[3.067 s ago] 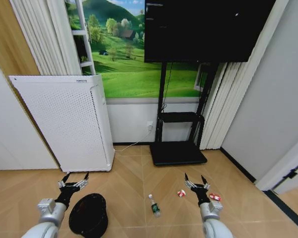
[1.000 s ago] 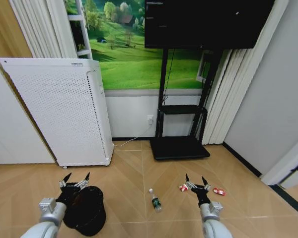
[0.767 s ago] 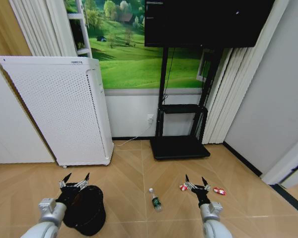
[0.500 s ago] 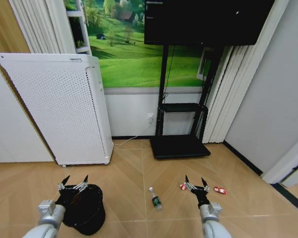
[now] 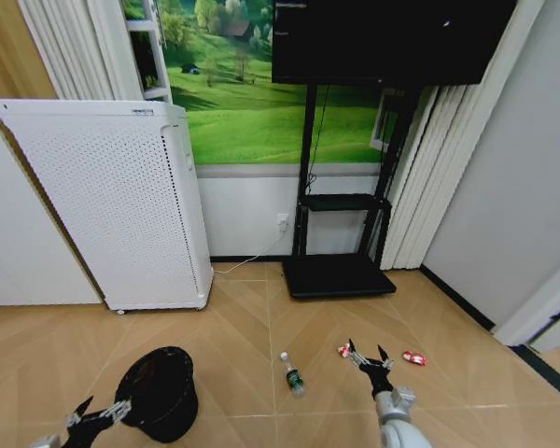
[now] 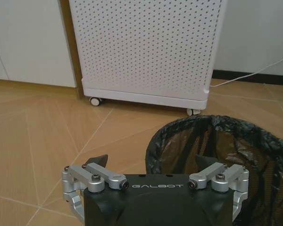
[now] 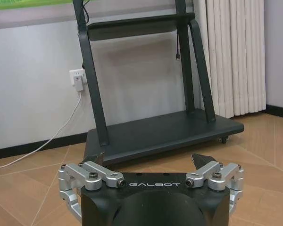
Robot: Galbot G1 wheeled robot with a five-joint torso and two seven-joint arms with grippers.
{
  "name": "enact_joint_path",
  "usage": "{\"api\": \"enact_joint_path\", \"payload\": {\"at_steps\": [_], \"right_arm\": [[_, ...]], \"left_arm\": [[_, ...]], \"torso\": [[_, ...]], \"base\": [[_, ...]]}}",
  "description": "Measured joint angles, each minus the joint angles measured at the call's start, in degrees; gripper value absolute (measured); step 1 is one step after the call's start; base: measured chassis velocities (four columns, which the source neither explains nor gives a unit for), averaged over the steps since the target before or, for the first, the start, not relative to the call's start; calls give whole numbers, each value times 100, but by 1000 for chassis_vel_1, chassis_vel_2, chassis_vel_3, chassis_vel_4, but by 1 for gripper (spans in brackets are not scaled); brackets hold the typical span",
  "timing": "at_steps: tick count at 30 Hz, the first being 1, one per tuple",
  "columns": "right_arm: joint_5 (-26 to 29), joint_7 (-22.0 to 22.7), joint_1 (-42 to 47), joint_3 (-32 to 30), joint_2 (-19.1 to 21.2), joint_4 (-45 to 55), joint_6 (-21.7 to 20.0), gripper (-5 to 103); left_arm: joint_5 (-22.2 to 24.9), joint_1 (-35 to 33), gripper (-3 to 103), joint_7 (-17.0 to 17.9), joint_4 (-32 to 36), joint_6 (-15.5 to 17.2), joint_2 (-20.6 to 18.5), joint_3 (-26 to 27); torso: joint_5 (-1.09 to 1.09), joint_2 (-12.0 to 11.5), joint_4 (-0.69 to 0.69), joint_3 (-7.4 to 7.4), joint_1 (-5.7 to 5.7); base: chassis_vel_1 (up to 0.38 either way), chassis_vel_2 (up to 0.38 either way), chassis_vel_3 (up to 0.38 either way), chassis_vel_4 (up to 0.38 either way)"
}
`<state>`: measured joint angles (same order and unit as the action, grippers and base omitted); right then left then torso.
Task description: Pick up the trash bin and place the garbage on the floor into it.
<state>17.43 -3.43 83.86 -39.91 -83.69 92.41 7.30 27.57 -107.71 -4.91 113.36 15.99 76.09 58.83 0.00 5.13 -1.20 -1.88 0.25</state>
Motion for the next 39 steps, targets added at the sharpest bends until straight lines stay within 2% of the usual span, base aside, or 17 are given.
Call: {"api": "enact_joint_path", "payload": {"at_steps": [7,21,28,29,30,33,34,35,36,38,39], "right_arm": [[-41,3,-75,51,-43,-105,-39,100],[26,0,-137,8,3,-217,10,100],[-20,-1,-113,47,-33,-241,20,100],[-36,-1,-111,51,-44,-241,22,100],[-47,-2,-111,51,-49,-241,23,100],[-55,-2,-109,51,-53,-241,24,100],[-63,-2,-105,51,-57,-234,25,100],[-66,-2,-101,50,-57,-220,25,100],[-66,-2,-101,50,-57,-220,25,100],[-49,-3,-95,22,-45,-196,26,100],[-49,-3,-95,22,-45,-196,26,100]], "left_arm": [[-35,518,100,105,-210,304,88,-135],[-124,701,100,95,-533,312,86,-202],[-106,982,100,109,-872,430,6,-211],[-108,1049,103,109,-927,476,-7,-225],[-111,1089,99,111,-965,507,-17,-235],[-129,1137,97,118,-1018,538,-25,-250],[-185,1200,93,123,-1120,553,-27,-276],[-214,1222,82,123,-1180,553,-20,-294],[-214,1222,82,123,-1180,553,-20,-294],[-222,1221,71,117,-1257,547,5,-315],[-222,1221,71,117,-1257,547,5,-315]], "torso": [[-1,15,-2,-11,3],[0,31,1,-23,7],[0,35,-1,-26,8],[-1,36,-2,-27,8],[-1,36,-1,-28,8],[0,36,-1,-28,8],[-1,37,-1,-29,8],[-1,38,-1,-29,9],[-1,38,-1,-29,9],[1,41,0,-30,9],[1,41,0,-30,9]], "base": [[0,0,0,0],[0,0,0,0],[0,0,0,0],[0,0,0,0],[0,0,0,0],[0,0,0,0],[0,0,0,0],[0,0,0,0],[0,0,0,0],[0,0,0,0],[0,0,0,0]]}}
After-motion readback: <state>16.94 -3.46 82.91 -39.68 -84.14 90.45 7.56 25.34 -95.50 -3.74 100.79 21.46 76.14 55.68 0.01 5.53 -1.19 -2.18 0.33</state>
